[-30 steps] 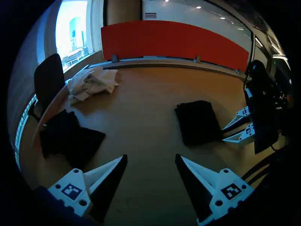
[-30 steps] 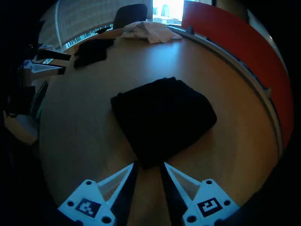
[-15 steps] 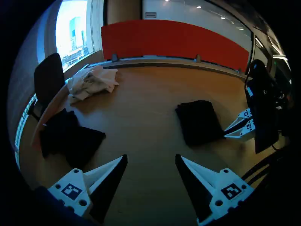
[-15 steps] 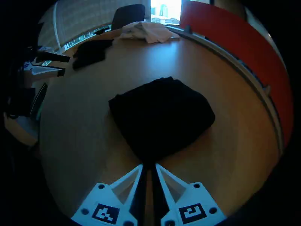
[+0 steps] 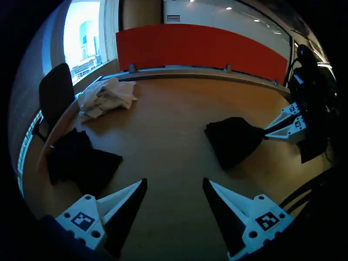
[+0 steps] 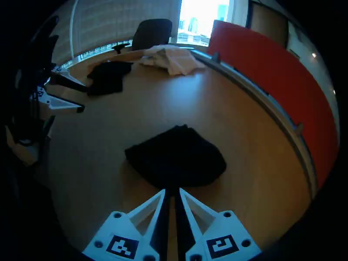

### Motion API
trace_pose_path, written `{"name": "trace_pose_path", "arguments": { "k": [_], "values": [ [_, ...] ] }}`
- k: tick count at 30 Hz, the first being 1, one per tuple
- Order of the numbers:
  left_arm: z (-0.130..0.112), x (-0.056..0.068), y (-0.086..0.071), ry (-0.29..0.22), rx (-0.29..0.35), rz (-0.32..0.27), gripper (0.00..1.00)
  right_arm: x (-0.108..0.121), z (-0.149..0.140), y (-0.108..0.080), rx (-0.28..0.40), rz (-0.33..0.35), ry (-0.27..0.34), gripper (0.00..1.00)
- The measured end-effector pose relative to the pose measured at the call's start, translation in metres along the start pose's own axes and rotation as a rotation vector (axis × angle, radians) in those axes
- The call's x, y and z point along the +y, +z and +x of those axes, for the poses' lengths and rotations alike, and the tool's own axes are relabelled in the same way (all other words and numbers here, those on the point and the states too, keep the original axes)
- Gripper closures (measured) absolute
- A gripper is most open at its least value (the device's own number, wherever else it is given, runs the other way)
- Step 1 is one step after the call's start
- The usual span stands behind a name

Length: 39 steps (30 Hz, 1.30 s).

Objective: Fold towel

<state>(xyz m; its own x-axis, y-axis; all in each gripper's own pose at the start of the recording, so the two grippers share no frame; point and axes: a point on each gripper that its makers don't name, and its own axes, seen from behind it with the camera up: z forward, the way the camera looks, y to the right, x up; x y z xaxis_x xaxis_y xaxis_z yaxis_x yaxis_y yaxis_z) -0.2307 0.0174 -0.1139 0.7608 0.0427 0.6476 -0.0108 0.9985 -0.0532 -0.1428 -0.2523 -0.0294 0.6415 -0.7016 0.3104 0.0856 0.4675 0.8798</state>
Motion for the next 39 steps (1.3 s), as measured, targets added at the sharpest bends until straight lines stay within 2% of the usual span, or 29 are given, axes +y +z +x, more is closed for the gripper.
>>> {"name": "trace_pose_path", "arguments": {
  "k": [11,17,39],
  "values": [
    [0.01,0.005,-0.003,0.005,0.016,0.001,0.06,0.016,0.082,-0.044,0.136,-0.036,-0.085,0.93],
    [0.015,0.007,-0.004,0.008,0.026,-0.001,0.06,0.02,0.11,-0.063,0.191,-0.051,-0.098,0.93],
    [0.028,0.014,-0.003,0.015,0.044,-0.01,0.06,0.038,0.118,-0.088,0.223,-0.07,-0.075,0.93]
  ]
}}
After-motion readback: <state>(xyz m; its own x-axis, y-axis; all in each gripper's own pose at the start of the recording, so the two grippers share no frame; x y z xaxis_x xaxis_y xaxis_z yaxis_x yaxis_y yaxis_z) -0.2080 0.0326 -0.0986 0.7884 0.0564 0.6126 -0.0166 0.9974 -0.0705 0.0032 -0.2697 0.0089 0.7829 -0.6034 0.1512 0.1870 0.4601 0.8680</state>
